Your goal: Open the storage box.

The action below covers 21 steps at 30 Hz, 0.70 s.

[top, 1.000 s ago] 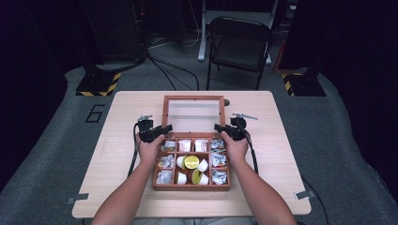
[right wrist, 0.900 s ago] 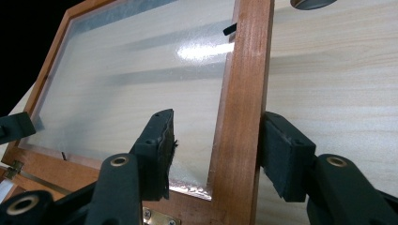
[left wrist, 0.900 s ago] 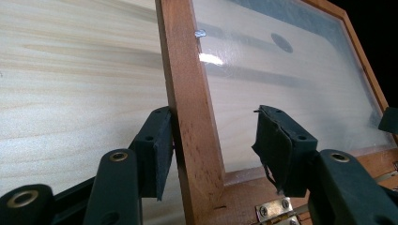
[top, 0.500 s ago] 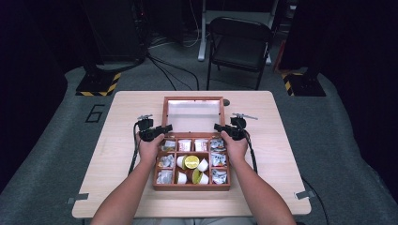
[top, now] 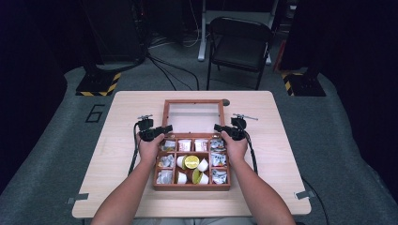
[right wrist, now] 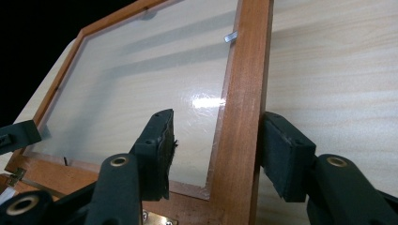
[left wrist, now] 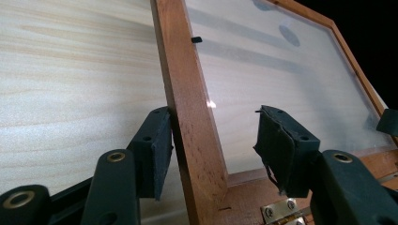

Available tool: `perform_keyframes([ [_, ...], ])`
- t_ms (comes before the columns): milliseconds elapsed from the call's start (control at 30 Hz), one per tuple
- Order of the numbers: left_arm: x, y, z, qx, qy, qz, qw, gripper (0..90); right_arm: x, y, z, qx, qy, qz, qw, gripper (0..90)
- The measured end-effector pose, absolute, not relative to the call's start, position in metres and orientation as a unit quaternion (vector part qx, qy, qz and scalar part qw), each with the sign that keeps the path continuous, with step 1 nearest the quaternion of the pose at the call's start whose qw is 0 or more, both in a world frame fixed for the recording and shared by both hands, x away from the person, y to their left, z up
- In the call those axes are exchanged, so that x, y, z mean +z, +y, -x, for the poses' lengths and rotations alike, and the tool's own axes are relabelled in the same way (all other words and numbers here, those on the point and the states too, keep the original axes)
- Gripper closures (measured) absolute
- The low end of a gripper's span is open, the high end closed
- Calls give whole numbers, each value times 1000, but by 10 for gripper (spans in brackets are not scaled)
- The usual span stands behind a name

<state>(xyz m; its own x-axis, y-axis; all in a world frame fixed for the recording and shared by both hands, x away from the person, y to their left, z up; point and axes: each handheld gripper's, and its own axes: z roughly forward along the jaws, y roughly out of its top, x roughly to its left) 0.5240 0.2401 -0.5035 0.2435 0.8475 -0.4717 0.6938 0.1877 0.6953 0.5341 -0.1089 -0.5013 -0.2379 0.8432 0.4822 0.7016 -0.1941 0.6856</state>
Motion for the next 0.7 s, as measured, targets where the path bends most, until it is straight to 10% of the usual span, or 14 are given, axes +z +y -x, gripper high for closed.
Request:
perform_keyframes([
  [700,-506,240,-527,62,622,-625,467,440,-503,-109,-536,458,631,-623,66,458],
])
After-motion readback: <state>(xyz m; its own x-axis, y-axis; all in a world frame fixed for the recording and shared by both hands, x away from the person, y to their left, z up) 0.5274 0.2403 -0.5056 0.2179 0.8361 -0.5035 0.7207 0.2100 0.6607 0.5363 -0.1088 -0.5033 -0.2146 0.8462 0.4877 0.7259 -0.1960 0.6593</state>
